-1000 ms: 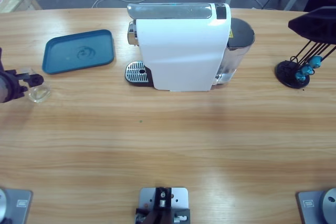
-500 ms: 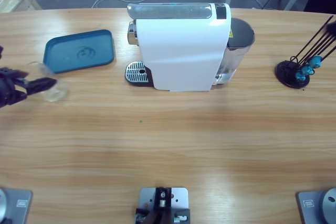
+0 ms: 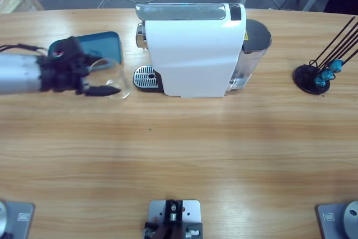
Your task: Pour coffee
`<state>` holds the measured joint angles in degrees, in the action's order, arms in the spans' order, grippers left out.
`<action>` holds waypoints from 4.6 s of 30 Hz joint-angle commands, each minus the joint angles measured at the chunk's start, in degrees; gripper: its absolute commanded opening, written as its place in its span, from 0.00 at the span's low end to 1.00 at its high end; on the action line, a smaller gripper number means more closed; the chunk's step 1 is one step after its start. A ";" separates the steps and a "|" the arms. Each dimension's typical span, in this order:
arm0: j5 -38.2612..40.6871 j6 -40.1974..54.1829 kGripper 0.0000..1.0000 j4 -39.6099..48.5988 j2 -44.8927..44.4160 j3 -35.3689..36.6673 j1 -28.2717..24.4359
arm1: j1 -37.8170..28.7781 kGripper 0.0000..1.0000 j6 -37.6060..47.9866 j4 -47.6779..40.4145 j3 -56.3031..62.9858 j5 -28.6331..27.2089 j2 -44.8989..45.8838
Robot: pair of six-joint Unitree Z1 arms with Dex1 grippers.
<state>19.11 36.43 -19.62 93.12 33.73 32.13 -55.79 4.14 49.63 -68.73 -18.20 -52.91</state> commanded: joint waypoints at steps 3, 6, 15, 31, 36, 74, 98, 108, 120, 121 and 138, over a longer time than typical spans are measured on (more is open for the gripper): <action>7.74 -1.33 0.00 -9.89 13.84 6.61 -3.74 | -0.55 1.00 -0.72 1.57 -0.44 -3.90 0.30; 10.09 -1.31 0.00 -10.44 16.28 8.44 -3.49 | -0.55 1.00 -0.68 1.52 -0.50 -3.95 -0.40; 10.16 -1.33 0.00 -10.52 18.85 9.53 -1.49 | -0.55 1.00 -0.26 1.61 -1.18 -4.04 -0.61; 5.63 -4.44 0.90 -10.52 18.09 5.52 0.50 | -0.55 1.00 -0.36 0.99 0.19 -4.39 -0.63; 1.76 -5.32 0.98 -11.42 16.35 5.19 0.36 | -0.55 1.00 -0.36 0.89 -0.02 -4.30 -0.73; -16.72 -32.39 0.99 41.31 -35.20 3.50 2.82 | 16.33 0.00 4.56 37.64 -77.17 14.53 -70.48; -16.91 -32.37 0.99 40.05 -35.41 1.41 2.80 | 17.03 0.00 4.56 38.34 -78.16 9.50 -76.42; -16.91 -32.28 0.99 38.01 -33.44 1.34 2.83 | 17.26 0.00 4.40 38.78 -77.01 9.01 -77.36; -16.82 -32.30 0.99 37.73 -33.69 1.02 2.83 | 17.20 0.00 4.56 38.96 -76.08 8.30 -76.64; -16.82 -32.30 0.99 37.73 -33.71 0.97 2.82 | 17.20 0.00 4.56 38.96 -75.64 8.39 -76.57; -16.82 -32.30 0.99 37.73 -33.94 0.37 2.82 | 17.20 0.00 4.56 38.96 -72.39 9.24 -76.18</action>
<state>2.88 4.56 18.65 58.52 36.65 34.52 -38.81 8.04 86.54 -144.48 -8.94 -126.79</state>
